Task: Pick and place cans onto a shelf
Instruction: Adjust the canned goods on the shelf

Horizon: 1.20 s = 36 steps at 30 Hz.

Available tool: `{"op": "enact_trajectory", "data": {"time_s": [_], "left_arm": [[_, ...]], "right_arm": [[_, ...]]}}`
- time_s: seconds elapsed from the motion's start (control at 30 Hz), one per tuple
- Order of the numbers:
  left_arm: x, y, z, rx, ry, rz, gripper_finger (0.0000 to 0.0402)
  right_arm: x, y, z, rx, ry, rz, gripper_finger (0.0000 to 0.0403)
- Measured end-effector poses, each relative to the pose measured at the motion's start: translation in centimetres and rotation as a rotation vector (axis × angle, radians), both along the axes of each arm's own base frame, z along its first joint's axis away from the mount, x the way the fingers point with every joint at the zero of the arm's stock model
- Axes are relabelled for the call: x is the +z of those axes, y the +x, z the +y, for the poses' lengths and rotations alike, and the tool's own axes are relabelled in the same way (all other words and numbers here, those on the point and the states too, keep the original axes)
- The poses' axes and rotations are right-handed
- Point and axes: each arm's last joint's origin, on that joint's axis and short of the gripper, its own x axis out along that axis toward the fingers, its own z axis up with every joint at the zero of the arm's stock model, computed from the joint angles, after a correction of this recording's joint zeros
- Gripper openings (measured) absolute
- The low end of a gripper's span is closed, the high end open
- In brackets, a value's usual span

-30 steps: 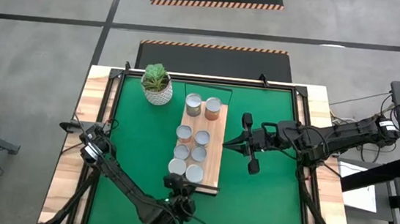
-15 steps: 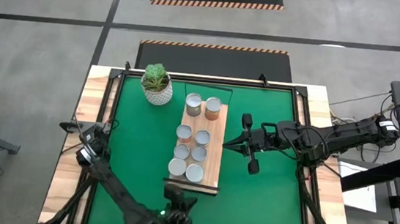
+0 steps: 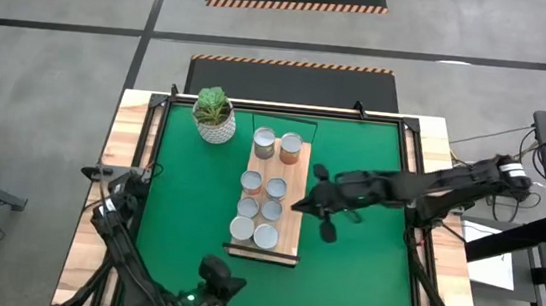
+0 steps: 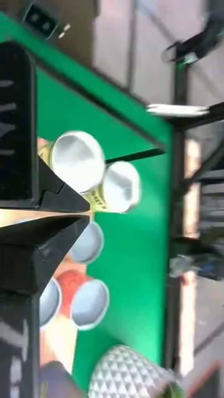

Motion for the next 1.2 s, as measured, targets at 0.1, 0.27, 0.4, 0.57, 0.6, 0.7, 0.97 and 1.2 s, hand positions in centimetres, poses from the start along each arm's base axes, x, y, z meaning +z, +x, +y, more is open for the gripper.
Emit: {"op": "enact_trajectory", "data": {"time_s": [0.1,0.27,0.4,0.57,0.6,0.7,0.97,1.2], "left_arm": [[0.1,-0.5,0.6,0.005,0.058,0.014,0.0],[-0.4,-0.9,1.3,0.014,0.125,0.013,0.0],[-1.0,-1.6,2.1,0.031,0.124,0.003,0.0],[-2.6,-2.6,3.3,0.04,0.079,-0.027,0.0],[-2.9,-2.7,3.7,0.04,0.069,-0.035,0.0],[-3.7,-3.4,5.2,0.041,0.052,-0.052,0.0],[-2.4,-5.9,10.6,0.079,-0.023,-0.12,0.0],[-1.0,-6.7,15.4,0.052,-0.151,-0.088,0.0]], "right_arm": [[-0.6,2.3,0.5,0.025,-0.036,0.088,0.0011],[-1.4,5.7,1.4,0.152,-0.031,0.216,0.0011],[-1.2,7.5,1.9,0.211,-0.018,0.278,0.0011],[-1.2,8.8,2.1,0.228,-0.052,0.344,0.0011],[-1.2,8.9,2.1,0.231,-0.056,0.353,0.0011],[-0.7,8.9,2.1,0.238,-0.073,0.369,0.0011],[2.6,7.1,1.4,0.227,-0.087,0.301,0.0011],[5.1,5.3,-0.6,0.197,-0.112,0.236,0.0011]]}}
